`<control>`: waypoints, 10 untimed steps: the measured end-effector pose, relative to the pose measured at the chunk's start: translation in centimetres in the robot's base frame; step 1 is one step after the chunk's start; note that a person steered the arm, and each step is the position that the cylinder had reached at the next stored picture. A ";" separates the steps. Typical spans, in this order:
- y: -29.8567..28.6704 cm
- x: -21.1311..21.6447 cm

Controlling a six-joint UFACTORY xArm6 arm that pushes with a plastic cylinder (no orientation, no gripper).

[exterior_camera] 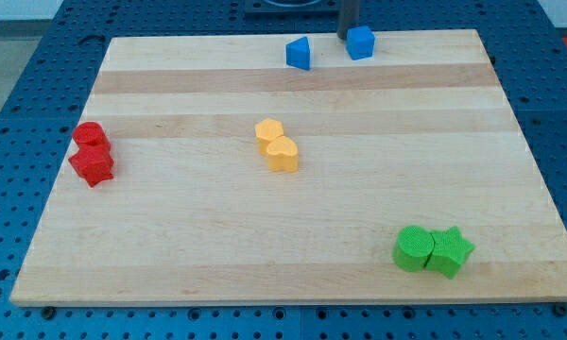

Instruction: Push the blue triangle below the blue cube

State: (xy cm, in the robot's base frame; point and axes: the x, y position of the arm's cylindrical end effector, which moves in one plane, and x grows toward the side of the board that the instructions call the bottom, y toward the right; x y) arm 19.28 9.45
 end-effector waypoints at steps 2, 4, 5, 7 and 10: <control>-1.1 0.0; -4.3 0.1; -4.1 0.2; -3.6 1.9; -5.1 0.9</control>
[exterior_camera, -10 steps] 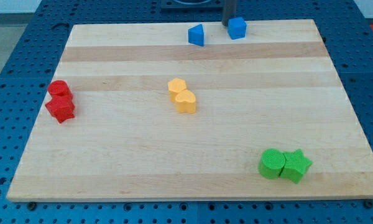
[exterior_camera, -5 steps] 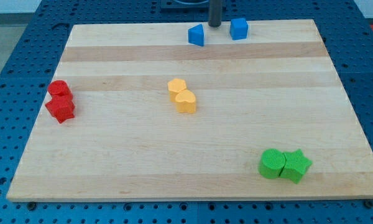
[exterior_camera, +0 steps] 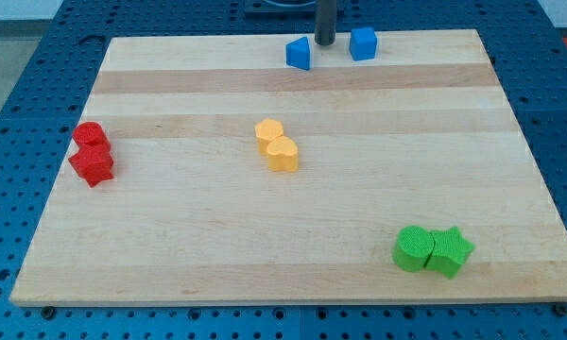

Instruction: Push the blue triangle below the blue cube

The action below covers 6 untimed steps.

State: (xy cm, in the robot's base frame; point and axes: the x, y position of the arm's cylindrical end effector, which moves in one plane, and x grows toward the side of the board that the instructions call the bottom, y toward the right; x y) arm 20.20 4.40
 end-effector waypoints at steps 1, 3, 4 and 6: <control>-0.6 -0.3; -1.2 -1.0; -1.5 -0.8; -3.2 -0.9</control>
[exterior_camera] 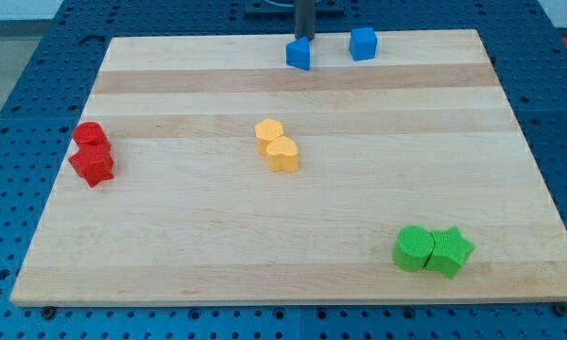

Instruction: Push the blue triangle below the blue cube

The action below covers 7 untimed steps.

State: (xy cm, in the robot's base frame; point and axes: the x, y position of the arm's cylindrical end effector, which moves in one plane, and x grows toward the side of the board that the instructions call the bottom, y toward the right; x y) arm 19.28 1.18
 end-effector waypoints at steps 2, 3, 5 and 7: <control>-4.6 0.7; -4.6 3.4; -4.2 5.6; -4.7 4.6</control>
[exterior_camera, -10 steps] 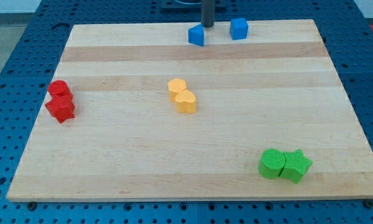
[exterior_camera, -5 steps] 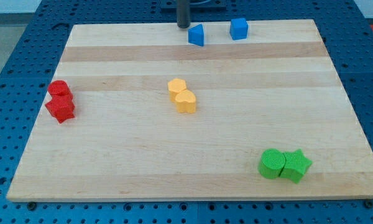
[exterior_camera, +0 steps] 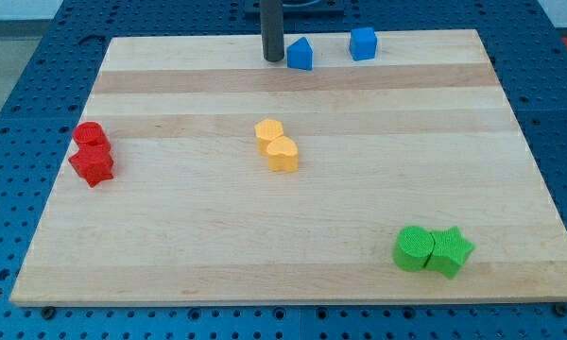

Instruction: Push the blue triangle below the blue cube

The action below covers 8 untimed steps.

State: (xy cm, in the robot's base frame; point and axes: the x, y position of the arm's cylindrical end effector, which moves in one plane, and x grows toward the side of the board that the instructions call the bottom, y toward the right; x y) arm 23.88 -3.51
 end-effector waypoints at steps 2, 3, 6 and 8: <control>0.9 -0.2; 0.9 -0.3; 6.9 1.0; 11.5 3.0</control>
